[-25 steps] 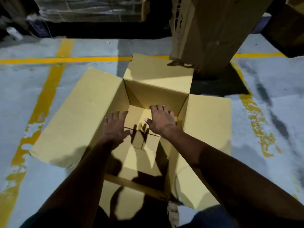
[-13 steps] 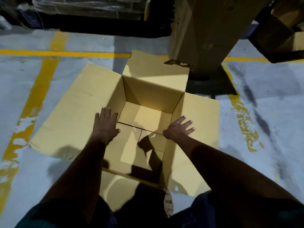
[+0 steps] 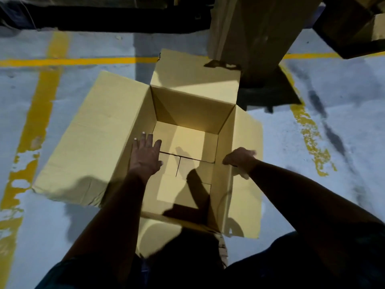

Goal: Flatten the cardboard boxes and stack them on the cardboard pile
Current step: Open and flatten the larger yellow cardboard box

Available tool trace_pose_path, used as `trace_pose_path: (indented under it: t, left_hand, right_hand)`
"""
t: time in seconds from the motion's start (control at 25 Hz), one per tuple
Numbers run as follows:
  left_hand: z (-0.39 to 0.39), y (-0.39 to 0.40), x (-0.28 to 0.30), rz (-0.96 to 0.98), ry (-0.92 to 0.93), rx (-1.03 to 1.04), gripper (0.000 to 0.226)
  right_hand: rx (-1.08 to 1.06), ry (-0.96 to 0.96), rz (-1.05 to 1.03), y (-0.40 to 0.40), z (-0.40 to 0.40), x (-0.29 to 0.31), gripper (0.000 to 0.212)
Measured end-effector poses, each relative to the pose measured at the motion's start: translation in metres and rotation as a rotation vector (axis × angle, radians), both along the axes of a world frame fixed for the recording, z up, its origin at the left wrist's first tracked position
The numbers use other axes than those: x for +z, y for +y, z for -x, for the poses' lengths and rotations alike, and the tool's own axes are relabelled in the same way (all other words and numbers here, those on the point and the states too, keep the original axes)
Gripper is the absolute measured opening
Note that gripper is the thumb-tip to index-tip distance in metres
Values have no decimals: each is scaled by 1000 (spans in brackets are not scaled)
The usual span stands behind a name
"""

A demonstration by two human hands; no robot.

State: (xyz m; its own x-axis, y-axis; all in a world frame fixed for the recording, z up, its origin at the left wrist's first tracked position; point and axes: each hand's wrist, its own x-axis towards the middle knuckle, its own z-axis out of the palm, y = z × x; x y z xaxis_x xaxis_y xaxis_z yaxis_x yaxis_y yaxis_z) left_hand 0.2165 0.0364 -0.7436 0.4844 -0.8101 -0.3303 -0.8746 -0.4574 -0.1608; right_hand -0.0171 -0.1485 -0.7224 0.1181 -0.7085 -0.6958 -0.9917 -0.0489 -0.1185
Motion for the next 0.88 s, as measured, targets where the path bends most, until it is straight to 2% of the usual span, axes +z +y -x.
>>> trace_pose_path:
  t: [0.08, 0.28, 0.44, 0.6, 0.68, 0.8, 0.88]
  left_hand:
    - [1, -2, 2, 19, 6, 2, 76]
    - [-2, 0, -3, 51, 51, 45, 80]
    - [-3, 6, 0, 142, 121, 134, 82]
    - [-4, 16, 17, 265, 189, 243, 89]
    - [-2, 22, 31, 263, 58, 196, 91]
    - [8, 25, 55, 308, -257, 83, 86]
    - [11, 34, 72, 445, -265, 210, 87]
  right_hand:
    - [-101, -117, -71, 0, 0, 4, 51]
    - [-222, -260, 65, 18, -5, 12, 12]
    - [-238, -373, 68, 9, -5, 14, 19]
    - [-268, -455, 73, 0, 8, 24, 15]
    - [-258, -486, 104, 2, 15, 35, 16]
    - [-227, -528, 175, 0, 28, 54, 15]
    - [-227, -561, 219, -3, 39, 70, 17]
